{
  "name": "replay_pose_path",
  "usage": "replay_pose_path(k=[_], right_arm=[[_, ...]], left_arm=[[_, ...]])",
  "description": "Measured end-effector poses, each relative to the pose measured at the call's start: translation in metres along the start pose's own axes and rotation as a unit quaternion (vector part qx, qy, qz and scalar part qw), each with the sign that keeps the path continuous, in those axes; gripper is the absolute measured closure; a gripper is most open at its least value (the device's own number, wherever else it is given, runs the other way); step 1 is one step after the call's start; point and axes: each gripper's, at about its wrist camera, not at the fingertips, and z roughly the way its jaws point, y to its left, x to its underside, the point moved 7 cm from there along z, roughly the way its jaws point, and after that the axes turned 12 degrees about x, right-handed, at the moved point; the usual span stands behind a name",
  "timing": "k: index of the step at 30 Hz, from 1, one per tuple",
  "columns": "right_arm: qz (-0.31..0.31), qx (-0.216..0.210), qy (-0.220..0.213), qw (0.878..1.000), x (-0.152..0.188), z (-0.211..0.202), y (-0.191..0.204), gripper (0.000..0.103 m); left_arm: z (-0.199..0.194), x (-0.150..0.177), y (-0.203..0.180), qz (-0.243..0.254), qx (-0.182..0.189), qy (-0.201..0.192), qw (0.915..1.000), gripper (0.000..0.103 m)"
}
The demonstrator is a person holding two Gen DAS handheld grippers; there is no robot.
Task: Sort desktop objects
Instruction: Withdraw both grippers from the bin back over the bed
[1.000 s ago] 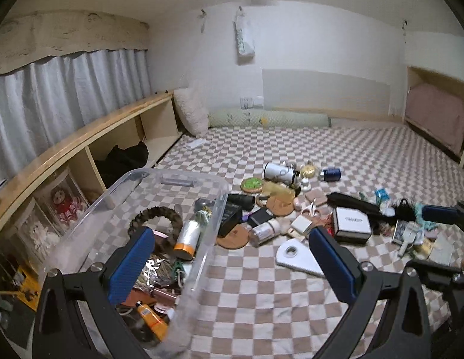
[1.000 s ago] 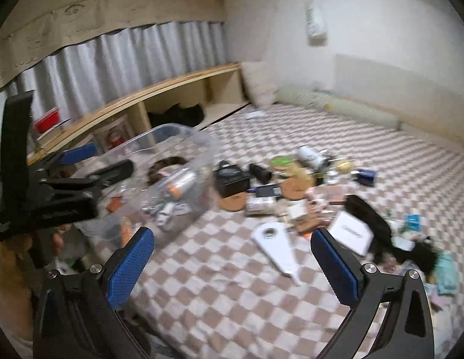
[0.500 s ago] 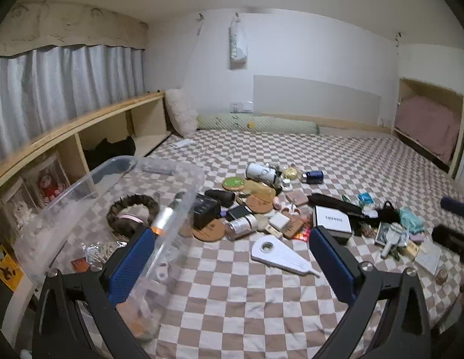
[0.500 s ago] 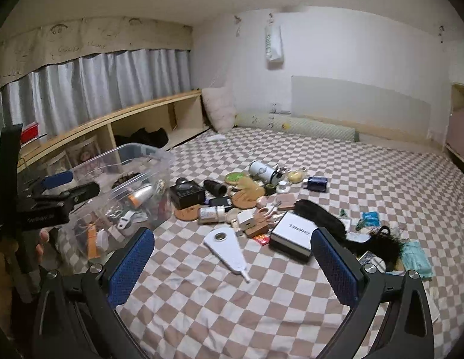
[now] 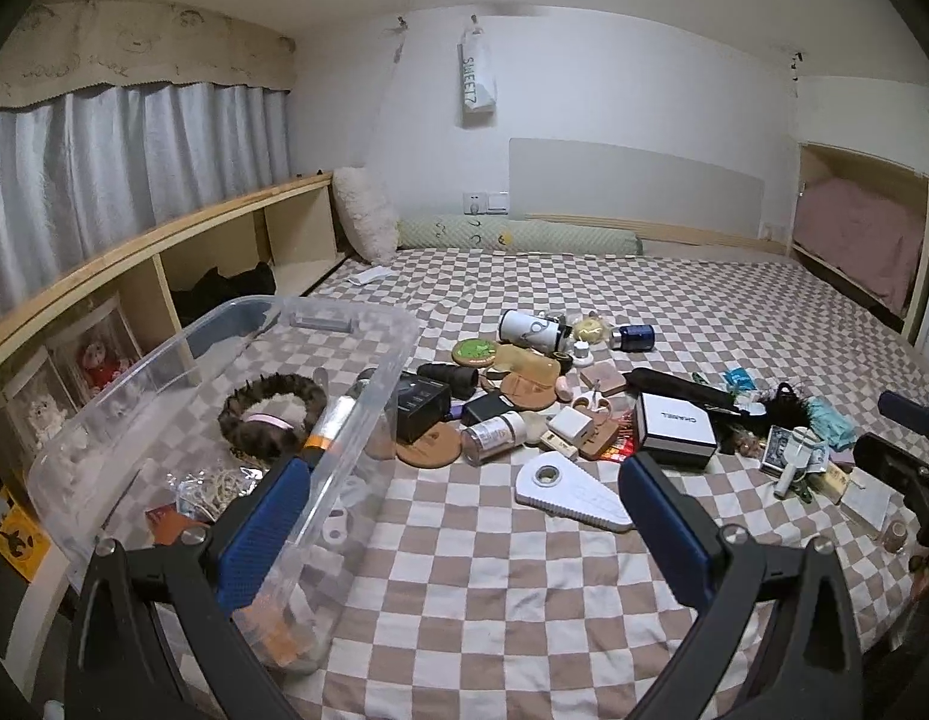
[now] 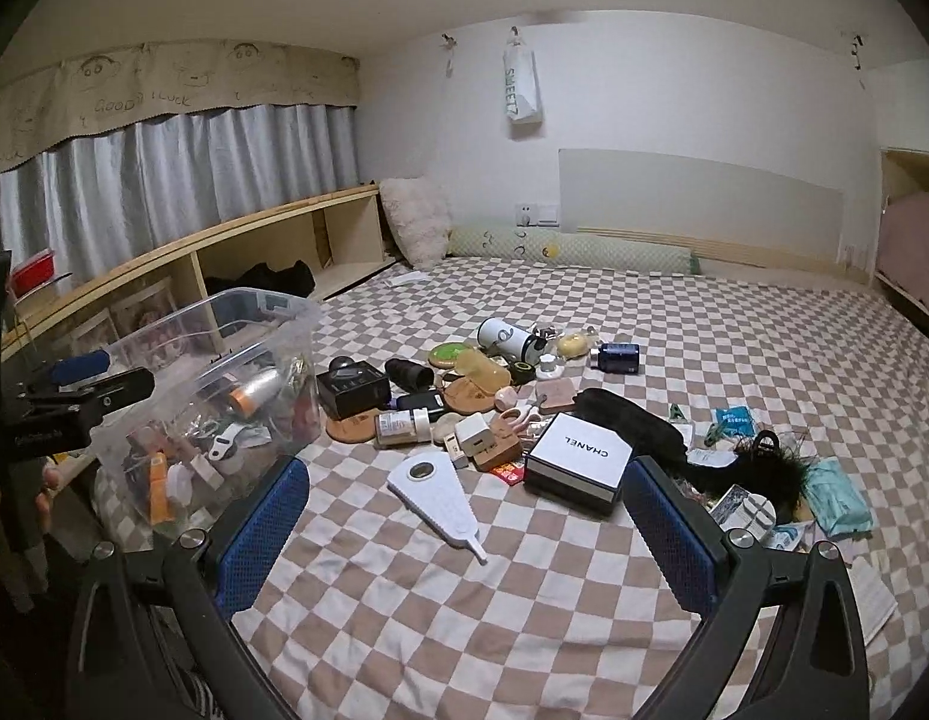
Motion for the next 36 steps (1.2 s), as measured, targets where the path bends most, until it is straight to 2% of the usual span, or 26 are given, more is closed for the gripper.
replay_pose_path(k=[22,30,36], right_arm=[[0.019,0.021,0.017,0.999,0.007,0.014,-0.014,0.000],[0.017,0.026,0.019,0.999,0.007,0.015,-0.015,0.000],[0.020,0.029,0.025,0.999,0.008,0.017,-0.016,0.000]], left_arm=[[0.003,0.013,0.011,0.001,-0.010,0.015,0.9998,0.000],[0.004,0.012,0.015,-0.023,-0.002,0.016,0.9996,0.000],[0.003,0.012,0.012,-0.009,-0.008,0.014,0.9998,0.000]])
